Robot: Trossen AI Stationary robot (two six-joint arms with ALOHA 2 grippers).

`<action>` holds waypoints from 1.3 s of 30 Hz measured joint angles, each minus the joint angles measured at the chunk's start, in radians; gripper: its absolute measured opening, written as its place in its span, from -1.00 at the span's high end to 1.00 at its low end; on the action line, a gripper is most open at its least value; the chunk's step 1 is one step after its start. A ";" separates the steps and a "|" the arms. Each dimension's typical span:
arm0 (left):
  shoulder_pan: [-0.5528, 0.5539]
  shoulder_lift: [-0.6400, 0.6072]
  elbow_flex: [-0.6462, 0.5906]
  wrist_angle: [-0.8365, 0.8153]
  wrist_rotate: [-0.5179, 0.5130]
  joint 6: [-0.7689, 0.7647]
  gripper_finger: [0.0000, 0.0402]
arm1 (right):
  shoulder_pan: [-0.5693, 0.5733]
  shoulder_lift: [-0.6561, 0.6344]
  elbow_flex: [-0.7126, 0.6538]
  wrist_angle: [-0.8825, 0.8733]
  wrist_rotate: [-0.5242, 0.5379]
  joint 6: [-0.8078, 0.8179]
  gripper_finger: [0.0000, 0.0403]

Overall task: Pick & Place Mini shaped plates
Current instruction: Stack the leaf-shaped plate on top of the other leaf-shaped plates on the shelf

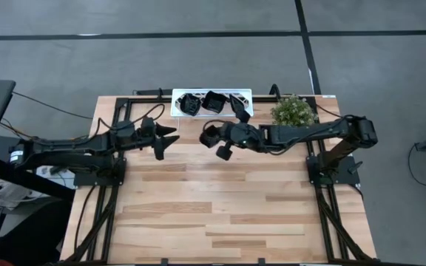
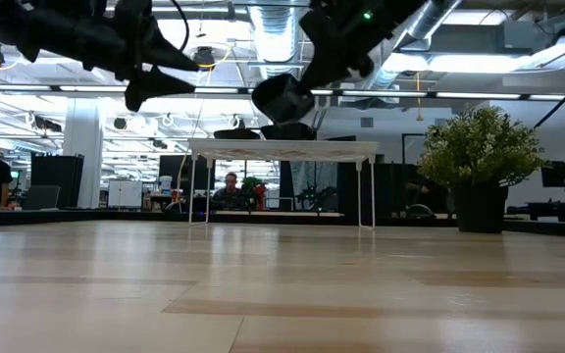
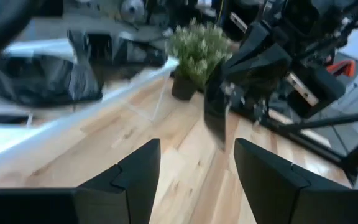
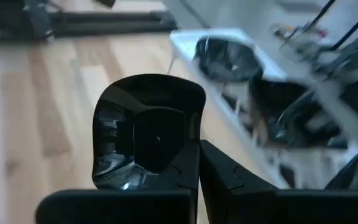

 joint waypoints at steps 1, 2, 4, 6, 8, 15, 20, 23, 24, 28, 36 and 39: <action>-0.009 0.003 0.000 0.018 -0.016 0.005 -0.03 | 0.003 0.012 0.018 0.004 0.021 -0.018 1.00; -0.017 0.003 0.000 0.025 -0.031 0.013 -0.02 | 0.007 0.025 0.036 0.007 0.043 -0.037 1.00; -0.038 0.011 0.000 0.059 -0.055 0.039 -0.02 | 0.013 0.053 0.073 -0.012 0.074 -0.089 1.00; -0.059 0.015 0.000 0.065 -0.082 0.057 -0.01 | 0.016 0.097 0.134 -0.008 0.089 -0.144 1.00; -0.079 0.028 0.002 0.069 -0.117 0.060 -0.01 | 0.020 0.146 0.197 -0.051 0.128 -0.187 1.00; -0.126 0.067 0.001 0.056 -0.234 0.060 -0.01 | 0.026 0.283 0.381 -0.152 0.230 -0.290 1.00; -0.140 0.102 0.001 0.062 -0.334 0.060 -0.01 | 0.034 0.355 0.466 -0.170 0.249 -0.342 1.00; -0.139 0.119 0.001 0.065 -0.376 0.059 -0.01 | 0.040 0.384 0.500 -0.188 0.276 -0.346 1.00; -0.139 0.121 0.001 0.062 -0.378 0.058 -0.01 | 0.040 0.392 0.510 -0.173 0.276 -0.350 1.00; -0.142 0.137 0.000 0.069 -0.380 0.056 -0.01 | 0.039 0.405 0.514 -0.148 0.298 -0.353 1.00; -0.162 0.150 0.001 0.104 -0.380 0.049 0.00 | 0.038 0.427 0.511 -0.119 0.334 -0.352 1.00; -0.164 0.150 0.001 0.107 -0.380 0.050 0.01 | 0.038 0.438 0.511 -0.088 0.338 -0.362 1.00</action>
